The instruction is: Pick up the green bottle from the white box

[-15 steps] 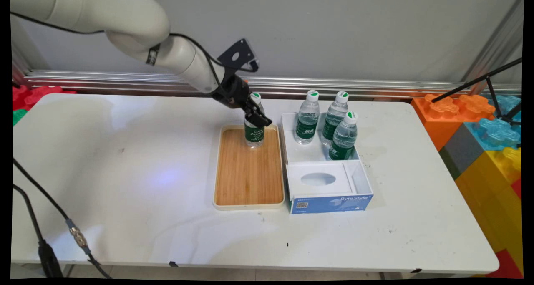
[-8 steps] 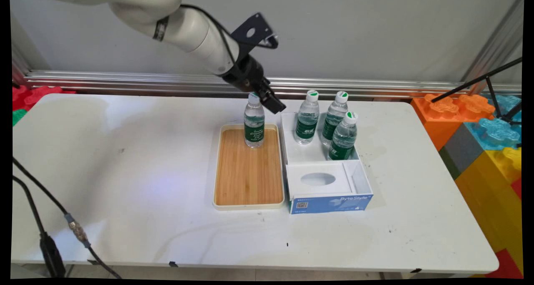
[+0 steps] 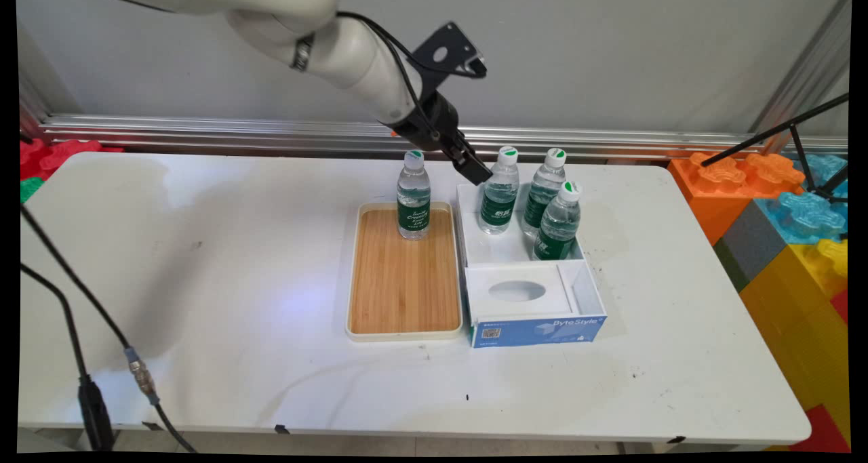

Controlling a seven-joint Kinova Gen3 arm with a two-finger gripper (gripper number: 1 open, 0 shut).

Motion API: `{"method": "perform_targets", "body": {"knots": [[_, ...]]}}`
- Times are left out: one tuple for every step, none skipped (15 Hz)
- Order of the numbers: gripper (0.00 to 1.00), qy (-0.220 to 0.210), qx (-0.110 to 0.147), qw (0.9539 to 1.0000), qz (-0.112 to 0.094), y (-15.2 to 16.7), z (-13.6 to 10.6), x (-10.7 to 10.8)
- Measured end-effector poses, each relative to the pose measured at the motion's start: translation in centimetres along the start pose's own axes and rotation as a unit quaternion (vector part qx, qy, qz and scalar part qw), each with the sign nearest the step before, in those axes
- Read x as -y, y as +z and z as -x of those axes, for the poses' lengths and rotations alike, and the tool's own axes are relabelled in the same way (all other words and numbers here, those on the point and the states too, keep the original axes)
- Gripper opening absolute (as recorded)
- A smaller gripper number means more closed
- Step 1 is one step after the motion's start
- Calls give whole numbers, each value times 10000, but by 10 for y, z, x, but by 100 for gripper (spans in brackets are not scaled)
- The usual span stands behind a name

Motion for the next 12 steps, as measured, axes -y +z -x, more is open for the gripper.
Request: {"method": "perform_targets", "body": {"knots": [[100,5,-9,10000,-6,6,0,0],[100,5,-16,10000,-11,15,2,1],[100,-7,-23,10000,-5,27,3,1],[100,-21,-30,10000,12,38,4,1],[100,-37,-40,10000,35,47,5,1],[100,-43,-49,10000,55,53,5,0],[100,-51,-68,9999,91,61,6,0],[100,-51,-83,9999,114,66,6,-1],[100,-46,-105,9998,145,74,6,-1],[100,-43,-118,9998,160,79,6,-1],[100,-39,-134,9997,180,85,6,-2],[100,-33,-155,9997,198,92,6,-1]]}}
